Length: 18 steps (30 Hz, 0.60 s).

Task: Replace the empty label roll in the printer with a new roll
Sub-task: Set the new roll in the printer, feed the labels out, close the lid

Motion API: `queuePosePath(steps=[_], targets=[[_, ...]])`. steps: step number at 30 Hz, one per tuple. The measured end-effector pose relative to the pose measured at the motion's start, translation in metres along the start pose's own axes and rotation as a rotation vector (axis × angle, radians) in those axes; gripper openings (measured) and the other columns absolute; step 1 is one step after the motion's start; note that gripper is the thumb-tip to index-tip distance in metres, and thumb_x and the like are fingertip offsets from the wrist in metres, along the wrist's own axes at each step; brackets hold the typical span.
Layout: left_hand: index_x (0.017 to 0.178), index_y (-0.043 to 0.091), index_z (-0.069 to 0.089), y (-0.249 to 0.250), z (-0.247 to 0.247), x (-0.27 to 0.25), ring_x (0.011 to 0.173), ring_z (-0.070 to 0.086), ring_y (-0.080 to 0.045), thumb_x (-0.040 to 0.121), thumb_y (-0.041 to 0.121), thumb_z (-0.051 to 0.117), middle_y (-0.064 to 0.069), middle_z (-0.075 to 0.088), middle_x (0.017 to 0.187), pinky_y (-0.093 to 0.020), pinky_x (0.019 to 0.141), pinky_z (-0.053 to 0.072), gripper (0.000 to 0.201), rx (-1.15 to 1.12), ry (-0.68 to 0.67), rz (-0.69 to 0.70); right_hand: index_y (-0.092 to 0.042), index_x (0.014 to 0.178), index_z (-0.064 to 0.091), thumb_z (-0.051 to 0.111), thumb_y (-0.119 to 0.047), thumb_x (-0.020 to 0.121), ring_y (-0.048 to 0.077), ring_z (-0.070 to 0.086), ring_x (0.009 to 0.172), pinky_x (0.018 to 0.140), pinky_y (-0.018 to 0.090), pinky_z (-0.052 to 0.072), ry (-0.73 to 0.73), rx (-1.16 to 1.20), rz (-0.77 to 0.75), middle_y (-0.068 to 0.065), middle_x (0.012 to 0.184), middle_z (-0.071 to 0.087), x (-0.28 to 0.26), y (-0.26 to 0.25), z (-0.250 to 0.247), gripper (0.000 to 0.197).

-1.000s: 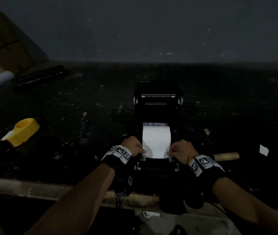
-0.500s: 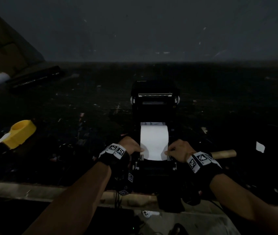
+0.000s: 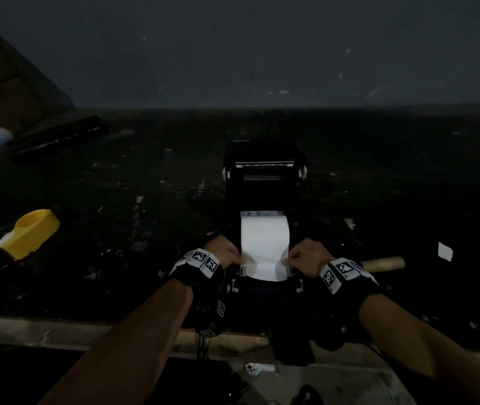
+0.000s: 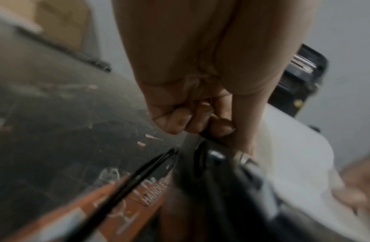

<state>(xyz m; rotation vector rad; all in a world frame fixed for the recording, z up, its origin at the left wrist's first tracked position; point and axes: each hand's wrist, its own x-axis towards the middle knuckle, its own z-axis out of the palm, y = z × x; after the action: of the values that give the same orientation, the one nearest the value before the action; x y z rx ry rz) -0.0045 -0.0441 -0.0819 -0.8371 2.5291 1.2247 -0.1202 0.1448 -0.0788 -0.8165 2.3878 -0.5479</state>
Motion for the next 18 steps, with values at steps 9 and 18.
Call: queuePosePath(steps=[9,18], targets=[[0.096,0.005,0.074,-0.0033,0.0009,-0.0005,0.104,0.062,-0.021,0.079,0.025,0.071,-0.01,0.071,0.108,-0.019,0.081,0.04,0.026,0.082,0.015,0.012,-0.009,0.095,0.073,0.06,-0.033,0.087,0.02,0.061,0.097,0.068,0.016,0.036,0.04,-0.003,-0.031,0.008,0.108,0.07,0.003,0.0042,0.0022,0.028],[0.104,0.0,0.071,0.006,-0.0017,0.0077,0.11,0.061,-0.029,0.079,0.022,0.071,-0.015,0.069,0.115,-0.027,0.095,0.047,0.033,0.17,-0.069,-0.072,-0.008,0.093,0.073,0.062,-0.03,0.086,0.019,0.062,0.092,0.073,0.02,0.039,0.042,0.03,-0.058,0.011,0.104,0.071,0.0062,0.0069,0.0023,0.026]])
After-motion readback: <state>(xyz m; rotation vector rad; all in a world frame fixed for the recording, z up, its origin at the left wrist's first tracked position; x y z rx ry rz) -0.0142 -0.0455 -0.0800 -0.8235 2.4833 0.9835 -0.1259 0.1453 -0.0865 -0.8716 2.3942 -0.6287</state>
